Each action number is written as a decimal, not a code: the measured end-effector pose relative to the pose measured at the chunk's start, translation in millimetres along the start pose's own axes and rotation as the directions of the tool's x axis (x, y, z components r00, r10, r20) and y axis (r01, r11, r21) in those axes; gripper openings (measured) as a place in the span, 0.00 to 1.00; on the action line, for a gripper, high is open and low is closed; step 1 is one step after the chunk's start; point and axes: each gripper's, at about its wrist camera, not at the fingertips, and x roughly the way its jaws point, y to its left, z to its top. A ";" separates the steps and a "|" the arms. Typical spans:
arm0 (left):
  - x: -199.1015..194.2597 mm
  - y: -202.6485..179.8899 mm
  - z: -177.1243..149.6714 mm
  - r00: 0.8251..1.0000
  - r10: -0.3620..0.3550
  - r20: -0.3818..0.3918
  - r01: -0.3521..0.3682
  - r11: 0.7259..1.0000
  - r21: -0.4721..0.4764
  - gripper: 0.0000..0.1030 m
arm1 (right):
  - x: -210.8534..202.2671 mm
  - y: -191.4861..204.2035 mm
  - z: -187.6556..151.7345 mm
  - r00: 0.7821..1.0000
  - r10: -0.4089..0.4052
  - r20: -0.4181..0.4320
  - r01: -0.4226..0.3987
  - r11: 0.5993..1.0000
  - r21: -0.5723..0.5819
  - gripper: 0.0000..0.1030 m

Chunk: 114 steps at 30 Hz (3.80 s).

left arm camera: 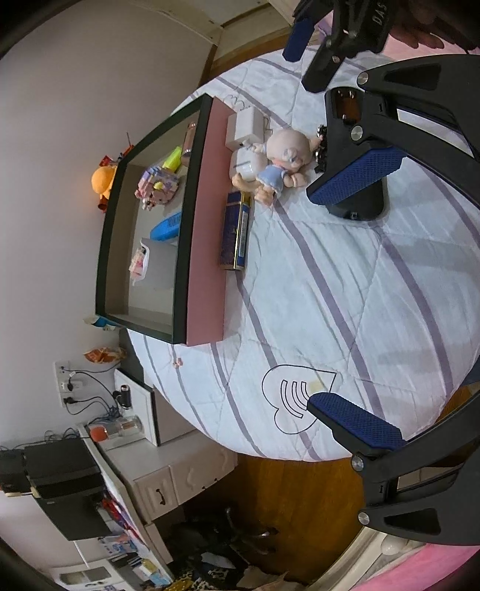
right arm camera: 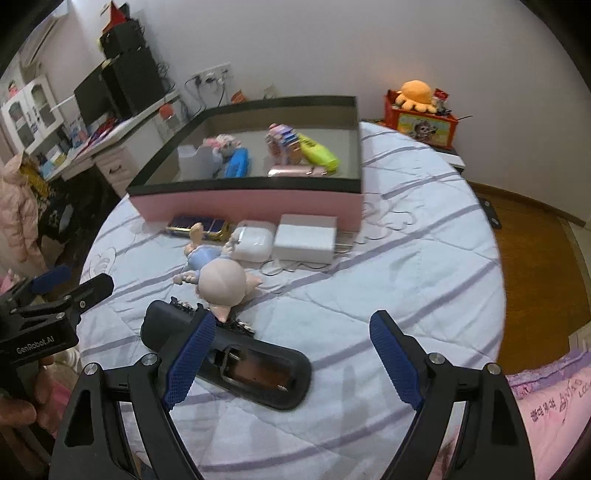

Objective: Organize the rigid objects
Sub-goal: 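Withdraw both grippers from the box toward the remaining items, then grasp the doll figure with the right gripper while the left gripper grasps the blue rectangular box, then carry the doll figure and blue box into the box and release both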

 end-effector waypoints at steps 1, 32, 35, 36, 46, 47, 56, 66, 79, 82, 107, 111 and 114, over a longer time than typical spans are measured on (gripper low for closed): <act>1.8 0.9 0.6 1.000 0.003 -0.002 -0.003 1.000 0.000 1.00 | 2.8 2.9 1.5 1.000 0.009 -0.005 -0.009 1.000 -0.007 0.85; 54.4 -0.7 27.2 0.996 -0.085 -0.041 0.085 0.996 0.005 1.00 | 45.1 21.2 19.7 0.988 0.141 -0.055 -0.145 0.987 -0.070 0.56; 59.7 -13.5 32.2 0.993 -0.117 -0.034 0.118 0.993 0.027 1.00 | 36.2 12.1 18.9 0.993 0.115 -0.039 -0.117 0.991 -0.067 0.56; 63.1 -19.2 34.1 0.992 -0.120 -0.037 0.121 0.992 0.037 1.00 | 34.7 8.3 18.5 0.993 0.115 -0.036 -0.117 0.991 -0.057 0.56; 100.7 -54.5 47.8 0.996 -0.070 -0.061 0.077 0.992 0.105 1.00 | 36.4 -7.1 17.7 0.991 0.124 -0.040 -0.125 0.992 -0.026 0.56; 103.7 -55.3 48.5 0.996 -0.063 -0.061 0.069 0.992 0.104 0.99 | 37.7 -8.0 17.6 0.991 0.126 -0.042 -0.127 0.992 -0.023 0.56; 108.3 -57.5 47.3 0.995 -0.082 -0.056 0.088 0.991 0.103 1.00 | 50.1 -6.5 11.0 0.990 0.124 -0.072 -0.127 0.991 -0.039 0.56; 110.8 -63.4 50.6 0.995 -0.060 -0.085 0.069 0.992 0.107 1.00 | 52.1 -1.1 9.7 0.992 0.096 -0.076 -0.101 0.992 -0.070 0.56; 110.8 -61.3 52.2 0.993 -0.070 -0.097 0.076 0.995 0.062 1.00 | 53.7 -0.4 11.4 0.992 0.095 -0.085 -0.102 0.992 -0.073 0.57; 113.7 -60.5 55.1 0.993 -0.062 -0.096 0.066 0.997 0.044 1.00 | 55.2 0.2 11.4 0.992 0.094 -0.087 -0.100 0.992 -0.077 0.57; 61.0 -5.3 29.7 0.998 -0.062 0.020 0.062 0.998 -0.003 0.82 | 25.2 -5.5 16.1 0.992 0.122 -0.019 -0.123 0.991 -0.049 0.54; 50.5 -1.4 33.9 0.997 -0.062 0.038 0.063 0.998 -0.005 0.82 | 21.3 -1.9 21.2 0.992 0.126 -0.006 -0.126 0.990 -0.056 0.54; 45.2 0.6 35.5 0.996 -0.072 0.048 0.072 0.997 -0.004 0.82 | 21.9 1.1 22.0 0.992 0.124 -0.002 -0.124 0.991 -0.057 0.54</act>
